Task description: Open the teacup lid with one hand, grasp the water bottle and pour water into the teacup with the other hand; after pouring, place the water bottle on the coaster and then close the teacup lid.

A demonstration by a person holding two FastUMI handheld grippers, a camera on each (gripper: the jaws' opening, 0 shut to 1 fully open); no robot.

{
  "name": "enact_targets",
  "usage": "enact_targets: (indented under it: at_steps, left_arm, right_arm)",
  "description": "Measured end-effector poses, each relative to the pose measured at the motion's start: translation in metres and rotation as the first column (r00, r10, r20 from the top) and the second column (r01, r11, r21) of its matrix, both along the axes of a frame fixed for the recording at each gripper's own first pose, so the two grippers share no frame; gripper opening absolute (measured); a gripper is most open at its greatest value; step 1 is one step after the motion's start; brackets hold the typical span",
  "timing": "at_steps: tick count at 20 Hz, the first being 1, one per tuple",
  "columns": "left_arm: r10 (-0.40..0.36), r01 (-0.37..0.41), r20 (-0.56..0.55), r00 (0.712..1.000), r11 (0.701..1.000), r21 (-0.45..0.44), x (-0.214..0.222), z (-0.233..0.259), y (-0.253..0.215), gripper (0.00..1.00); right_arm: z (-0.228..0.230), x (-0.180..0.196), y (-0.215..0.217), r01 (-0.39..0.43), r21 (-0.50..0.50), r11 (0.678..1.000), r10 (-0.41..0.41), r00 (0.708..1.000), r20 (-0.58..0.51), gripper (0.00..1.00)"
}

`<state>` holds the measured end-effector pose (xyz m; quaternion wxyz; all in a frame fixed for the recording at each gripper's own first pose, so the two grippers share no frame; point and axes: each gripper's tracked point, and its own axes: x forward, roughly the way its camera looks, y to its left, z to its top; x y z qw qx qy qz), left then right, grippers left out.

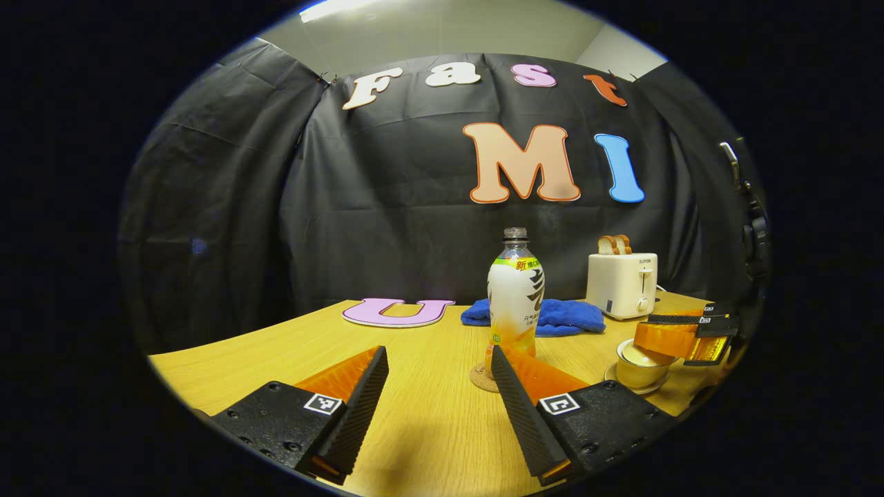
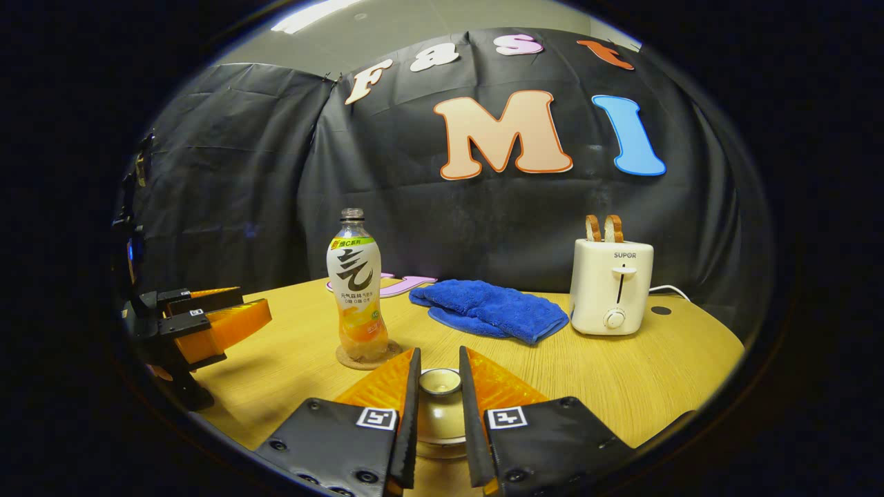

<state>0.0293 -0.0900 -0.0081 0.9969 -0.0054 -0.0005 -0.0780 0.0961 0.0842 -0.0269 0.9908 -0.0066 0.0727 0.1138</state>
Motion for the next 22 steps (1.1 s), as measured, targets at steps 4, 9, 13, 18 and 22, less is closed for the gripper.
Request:
enact_targets:
  at_steps: [4,9,13,18,22]
  left_arm:
    - [0.000,0.000,0.000,1.000,1.000,0.000,0.001,0.000,0.000,0.88]
    - [0.000,0.000,0.000,1.000,1.000,0.000,0.000,0.000,0.000,0.88]
    - [0.000,0.000,0.001,1.000,1.000,0.000,0.000,0.000,0.000,0.88]
    - [-0.001,0.001,0.001,1.000,1.000,0.000,0.000,0.000,0.000,0.88]
    - [0.000,0.000,0.001,1.000,1.000,0.000,0.000,0.000,0.000,0.88]
  right_arm:
    - [-0.001,0.002,-0.001,0.007,-0.002,1.000,-0.007,1.000,-0.006,0.36]
    - [-0.001,0.000,-0.002,0.010,0.004,1.000,-0.010,1.000,-0.010,0.57]
    - [0.005,-0.006,0.000,-0.001,0.003,1.000,0.001,1.000,0.015,0.94]
    - [0.023,-0.026,-0.008,0.011,0.036,0.999,-0.015,0.992,0.122,0.99]
    - [0.024,-0.040,-0.016,0.027,0.038,0.999,-0.032,0.991,0.131,0.99]
